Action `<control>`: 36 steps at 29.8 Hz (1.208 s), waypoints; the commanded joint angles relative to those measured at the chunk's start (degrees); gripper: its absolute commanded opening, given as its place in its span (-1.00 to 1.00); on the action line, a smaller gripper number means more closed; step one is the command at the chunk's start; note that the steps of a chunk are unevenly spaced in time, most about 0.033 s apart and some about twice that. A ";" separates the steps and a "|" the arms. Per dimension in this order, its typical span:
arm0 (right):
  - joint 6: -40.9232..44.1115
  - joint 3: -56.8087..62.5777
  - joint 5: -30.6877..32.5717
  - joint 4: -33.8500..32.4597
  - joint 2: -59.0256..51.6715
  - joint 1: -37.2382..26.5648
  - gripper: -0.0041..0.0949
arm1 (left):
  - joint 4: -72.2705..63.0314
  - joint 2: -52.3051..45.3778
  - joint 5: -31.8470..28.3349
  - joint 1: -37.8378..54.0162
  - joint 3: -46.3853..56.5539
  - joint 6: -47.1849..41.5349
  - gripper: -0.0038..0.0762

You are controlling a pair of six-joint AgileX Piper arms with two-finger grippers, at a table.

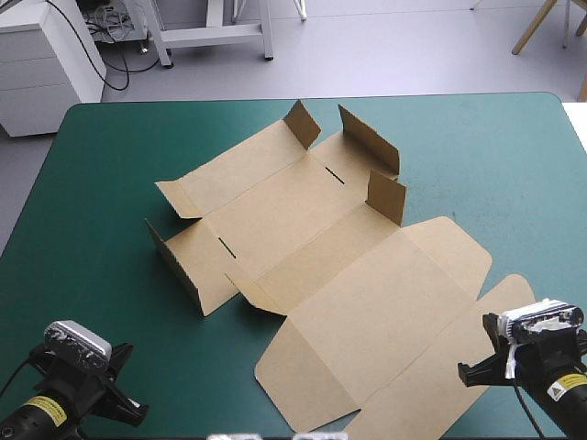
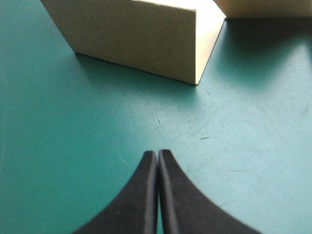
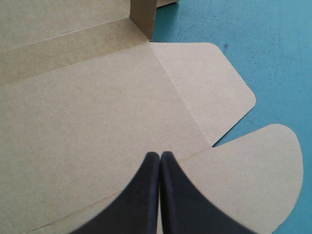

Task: Fold the box

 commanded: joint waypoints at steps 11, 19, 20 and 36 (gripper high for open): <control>-0.16 -1.45 -4.34 0.57 0.58 0.06 -0.96 | -3.27 0.53 -4.07 -0.35 -1.47 -0.56 -0.93; -0.16 -1.16 -4.87 0.57 0.58 0.06 -0.96 | -3.27 0.53 -4.07 -0.35 -1.47 -0.56 -0.93; -0.16 -1.05 -5.21 0.57 0.58 0.06 -0.96 | -3.27 0.53 -4.07 -0.35 -1.47 -0.56 -0.93; -0.16 -3.04 -0.40 3.67 0.58 0.06 -0.96 | -4.05 0.53 -5.15 -0.35 -1.83 -0.44 -0.93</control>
